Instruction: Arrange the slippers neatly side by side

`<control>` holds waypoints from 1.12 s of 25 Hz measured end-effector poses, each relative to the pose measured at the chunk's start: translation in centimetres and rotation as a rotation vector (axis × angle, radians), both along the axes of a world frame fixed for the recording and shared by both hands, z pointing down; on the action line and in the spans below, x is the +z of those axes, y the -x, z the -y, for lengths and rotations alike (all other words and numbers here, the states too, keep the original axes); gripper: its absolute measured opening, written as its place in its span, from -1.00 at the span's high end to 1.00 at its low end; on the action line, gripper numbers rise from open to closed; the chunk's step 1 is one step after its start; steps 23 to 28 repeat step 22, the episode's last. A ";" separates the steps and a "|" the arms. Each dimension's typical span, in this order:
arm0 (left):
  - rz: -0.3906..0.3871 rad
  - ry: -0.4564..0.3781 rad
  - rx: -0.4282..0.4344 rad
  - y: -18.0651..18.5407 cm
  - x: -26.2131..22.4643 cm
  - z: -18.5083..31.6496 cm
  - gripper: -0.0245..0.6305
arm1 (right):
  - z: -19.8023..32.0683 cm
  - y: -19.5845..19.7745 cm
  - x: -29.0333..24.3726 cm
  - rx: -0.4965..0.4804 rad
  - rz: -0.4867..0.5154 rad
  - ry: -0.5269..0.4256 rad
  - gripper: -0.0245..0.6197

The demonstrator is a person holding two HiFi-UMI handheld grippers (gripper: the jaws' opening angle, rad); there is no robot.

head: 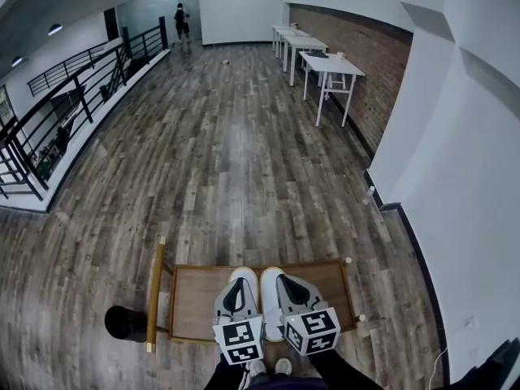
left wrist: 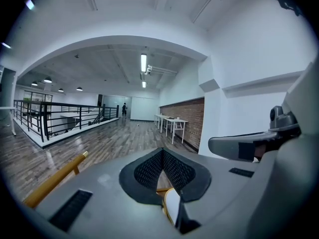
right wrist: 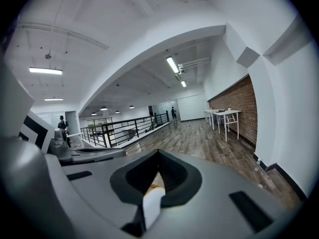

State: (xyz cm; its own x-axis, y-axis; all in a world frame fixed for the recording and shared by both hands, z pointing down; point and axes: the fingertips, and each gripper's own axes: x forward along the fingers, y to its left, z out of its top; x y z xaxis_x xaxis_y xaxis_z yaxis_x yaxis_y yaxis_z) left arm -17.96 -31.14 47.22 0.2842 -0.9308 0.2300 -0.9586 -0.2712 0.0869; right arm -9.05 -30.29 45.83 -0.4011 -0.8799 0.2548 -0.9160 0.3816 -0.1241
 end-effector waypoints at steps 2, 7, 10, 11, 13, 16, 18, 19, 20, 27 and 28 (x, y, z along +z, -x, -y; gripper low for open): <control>0.003 -0.004 -0.002 0.1 0.0 -0.1 0.93 | -0.1 0.1 0.2 -0.006 -0.001 0.007 0.93; 0.008 -0.009 0.004 0.2 0.0 -0.4 0.93 | -0.2 0.2 0.7 -0.005 -0.007 0.021 0.93; 0.010 -0.011 0.004 0.3 -0.1 -0.4 0.93 | -0.1 0.2 0.7 -0.001 0.003 0.026 0.93; 0.009 -0.012 0.004 0.3 -0.1 -0.4 0.93 | -0.1 0.2 0.6 -0.001 0.003 0.024 0.93; 0.008 -0.013 0.003 0.3 -0.3 -0.5 0.93 | -0.1 0.2 0.5 -0.001 -0.001 0.023 0.93; 0.005 -0.011 0.001 0.3 -0.2 -0.5 0.93 | -0.2 0.2 0.6 -0.002 -0.001 0.026 0.93; 0.002 -0.010 0.000 0.2 -0.1 -0.6 0.93 | -0.2 0.2 0.7 -0.002 0.001 0.027 0.93; 0.001 -0.010 -0.001 0.2 0.0 -0.7 0.92 | -0.2 0.1 0.7 -0.002 0.002 0.026 0.93; 0.001 -0.011 -0.001 0.1 0.0 -0.7 0.93 | -0.2 0.1 0.7 -0.003 0.002 0.025 0.93; 0.000 -0.011 -0.001 0.1 0.0 -0.7 0.93 | -0.2 0.1 0.7 -0.003 0.001 0.023 0.93; 0.000 -0.011 -0.001 0.1 0.0 -0.7 0.93 | -0.2 0.1 0.7 -0.003 0.001 0.023 0.93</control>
